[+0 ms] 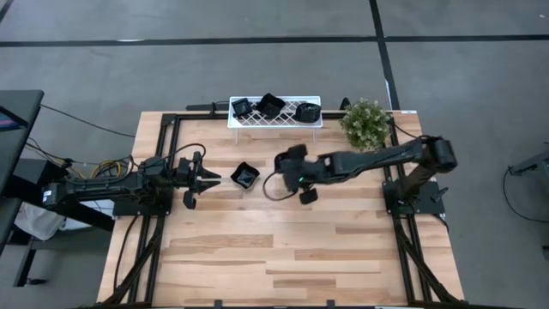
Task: Pick & Place Mini shaped plates
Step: Stack the black leaf shaped plate on top of the black leaf shaped plate on the shelf
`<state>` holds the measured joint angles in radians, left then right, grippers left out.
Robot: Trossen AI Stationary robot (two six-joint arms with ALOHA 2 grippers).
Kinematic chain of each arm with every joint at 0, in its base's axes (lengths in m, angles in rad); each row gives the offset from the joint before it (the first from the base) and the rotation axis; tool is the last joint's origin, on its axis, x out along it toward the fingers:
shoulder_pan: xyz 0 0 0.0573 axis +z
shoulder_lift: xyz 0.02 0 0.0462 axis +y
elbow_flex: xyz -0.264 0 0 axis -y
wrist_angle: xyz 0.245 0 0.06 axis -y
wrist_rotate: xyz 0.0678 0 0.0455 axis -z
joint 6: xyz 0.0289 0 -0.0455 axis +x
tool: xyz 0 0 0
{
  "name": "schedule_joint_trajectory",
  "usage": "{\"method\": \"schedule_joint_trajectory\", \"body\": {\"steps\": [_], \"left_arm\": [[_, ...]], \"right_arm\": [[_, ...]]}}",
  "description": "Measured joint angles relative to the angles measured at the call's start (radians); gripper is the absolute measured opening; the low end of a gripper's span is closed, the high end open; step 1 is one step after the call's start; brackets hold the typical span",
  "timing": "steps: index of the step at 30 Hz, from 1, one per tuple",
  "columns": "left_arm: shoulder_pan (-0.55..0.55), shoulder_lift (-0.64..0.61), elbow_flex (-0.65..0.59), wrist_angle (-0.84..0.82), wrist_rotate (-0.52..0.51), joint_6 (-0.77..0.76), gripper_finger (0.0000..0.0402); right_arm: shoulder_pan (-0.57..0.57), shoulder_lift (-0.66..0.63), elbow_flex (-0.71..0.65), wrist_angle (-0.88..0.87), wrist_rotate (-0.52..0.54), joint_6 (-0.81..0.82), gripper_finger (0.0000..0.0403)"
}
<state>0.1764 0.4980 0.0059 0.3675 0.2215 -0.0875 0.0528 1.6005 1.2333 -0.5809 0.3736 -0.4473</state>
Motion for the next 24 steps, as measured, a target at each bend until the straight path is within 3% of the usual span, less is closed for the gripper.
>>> {"method": "schedule_joint_trajectory", "body": {"steps": [7,13,18,24], "left_arm": [[0.000,0.000,0.000,0.000,0.000,0.000,0.0095],[0.000,0.000,0.000,0.000,0.000,0.000,0.0095],[0.000,0.000,0.000,0.001,0.000,0.000,0.0095],[0.000,0.000,0.000,0.001,0.000,0.000,0.0095]], "right_arm": [[-0.132,-0.169,-0.028,-0.064,0.021,-0.202,0.0001],[-0.297,-0.219,-0.028,-0.054,0.002,-0.489,0.0000],[-0.449,-0.206,-0.028,0.011,-0.111,-0.521,0.0000],[-0.556,-0.159,-0.027,0.074,-0.158,-0.559,0.0000]]}}
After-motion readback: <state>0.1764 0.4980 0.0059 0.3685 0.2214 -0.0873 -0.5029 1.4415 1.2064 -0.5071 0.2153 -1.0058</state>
